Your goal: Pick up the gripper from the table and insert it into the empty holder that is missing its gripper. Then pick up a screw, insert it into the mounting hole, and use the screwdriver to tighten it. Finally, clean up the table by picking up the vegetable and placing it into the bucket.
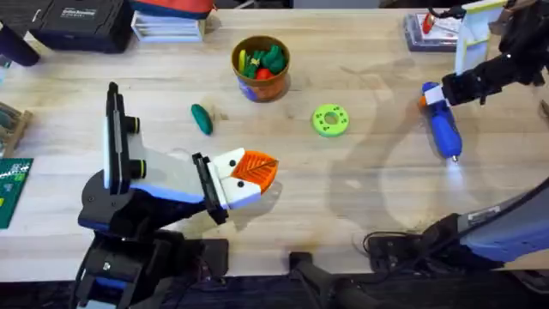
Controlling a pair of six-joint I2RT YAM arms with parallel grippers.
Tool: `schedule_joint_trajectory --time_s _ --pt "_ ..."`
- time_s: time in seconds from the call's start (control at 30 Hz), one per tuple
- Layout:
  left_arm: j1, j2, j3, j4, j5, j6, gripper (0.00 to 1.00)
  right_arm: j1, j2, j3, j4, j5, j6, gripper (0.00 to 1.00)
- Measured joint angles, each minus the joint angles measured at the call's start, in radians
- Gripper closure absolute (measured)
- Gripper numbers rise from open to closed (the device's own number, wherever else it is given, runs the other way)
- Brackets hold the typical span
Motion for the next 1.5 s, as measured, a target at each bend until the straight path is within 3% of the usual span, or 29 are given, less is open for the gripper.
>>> schedule_joint_trajectory --time_s 0.2,0.33,0.8,1.0,1.2,1.37,1.5 --pt "0.0 0.0 0.0 0.0 0.0 0.0 0.996 0.0 -0.01 0.014 -0.05 0.005 0.086 0.909" --pt "0.0 0.0 0.0 0.0 0.0 0.0 0.996 0.003 -0.084 0.019 -0.103 0.004 0.132 0.909" --pt "0.0 0.0 0.0 0.0 0.0 0.0 0.996 0.117 -0.701 -0.009 -0.139 0.005 0.271 0.909" --pt "0.0 0.0 0.0 0.0 0.0 0.0 0.996 0.256 -1.017 -0.167 -0.093 0.004 0.356 0.91" --pt "0.0 0.0 0.0 0.0 0.0 0.0 0.996 0.456 -1.273 -0.317 0.044 0.003 0.447 0.91" --pt "0.0 0.0 0.0 0.0 0.0 0.0 0.996 0.634 -1.375 -0.445 0.281 0.004 0.534 0.911" --pt "0.0 0.0 0.0 0.0 0.0 0.0 0.996 0.796 -1.378 -0.545 0.496 0.004 0.594 0.911"
